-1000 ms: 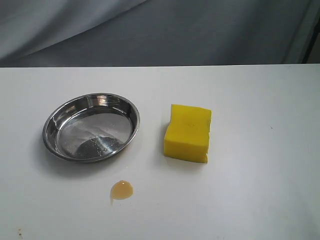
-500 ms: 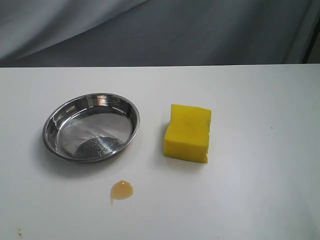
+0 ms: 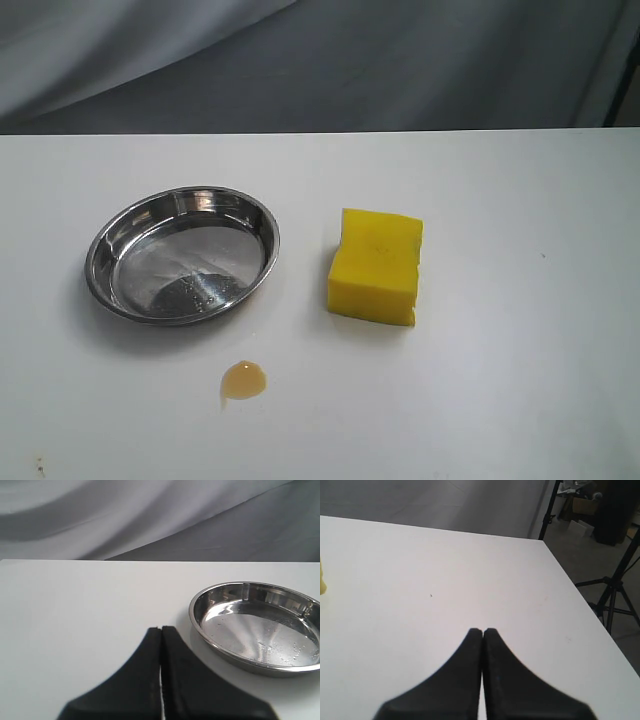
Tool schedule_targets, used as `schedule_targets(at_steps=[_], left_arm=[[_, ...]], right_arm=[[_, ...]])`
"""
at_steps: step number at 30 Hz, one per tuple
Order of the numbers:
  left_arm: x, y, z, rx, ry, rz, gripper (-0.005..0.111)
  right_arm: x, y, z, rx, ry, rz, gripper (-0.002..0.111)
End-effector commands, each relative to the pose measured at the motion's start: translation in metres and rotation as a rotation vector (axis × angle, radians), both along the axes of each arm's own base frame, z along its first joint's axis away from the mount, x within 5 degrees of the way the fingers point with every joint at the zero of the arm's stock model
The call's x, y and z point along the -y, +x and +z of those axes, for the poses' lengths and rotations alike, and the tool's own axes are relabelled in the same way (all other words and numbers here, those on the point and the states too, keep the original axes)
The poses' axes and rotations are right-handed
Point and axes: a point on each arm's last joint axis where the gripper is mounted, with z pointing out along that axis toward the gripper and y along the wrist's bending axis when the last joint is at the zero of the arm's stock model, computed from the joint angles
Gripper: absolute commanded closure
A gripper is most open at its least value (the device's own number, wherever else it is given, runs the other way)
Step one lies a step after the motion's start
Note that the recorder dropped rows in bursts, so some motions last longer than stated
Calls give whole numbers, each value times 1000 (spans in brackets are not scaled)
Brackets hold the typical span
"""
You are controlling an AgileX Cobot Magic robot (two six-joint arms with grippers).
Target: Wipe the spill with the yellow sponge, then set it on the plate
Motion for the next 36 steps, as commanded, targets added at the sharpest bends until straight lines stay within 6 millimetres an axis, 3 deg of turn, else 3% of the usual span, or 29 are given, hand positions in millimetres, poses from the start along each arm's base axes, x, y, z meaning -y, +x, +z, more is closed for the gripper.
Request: schedule_targets(at_steps=[1,14,23,36], left_arm=[[0,0,3,19,-6,3,107],[0,0,3,19,-6,3,107],[0,0,3,19,-6,3,107],[0,0,3,19,-6,3,107]], right_arm=[[0,2,7,92,-19,6,108],[0,3,34,420,178,-11,108],[1,2,35,458,353,-33,108],[1,2,35,461,389,-36,108]])
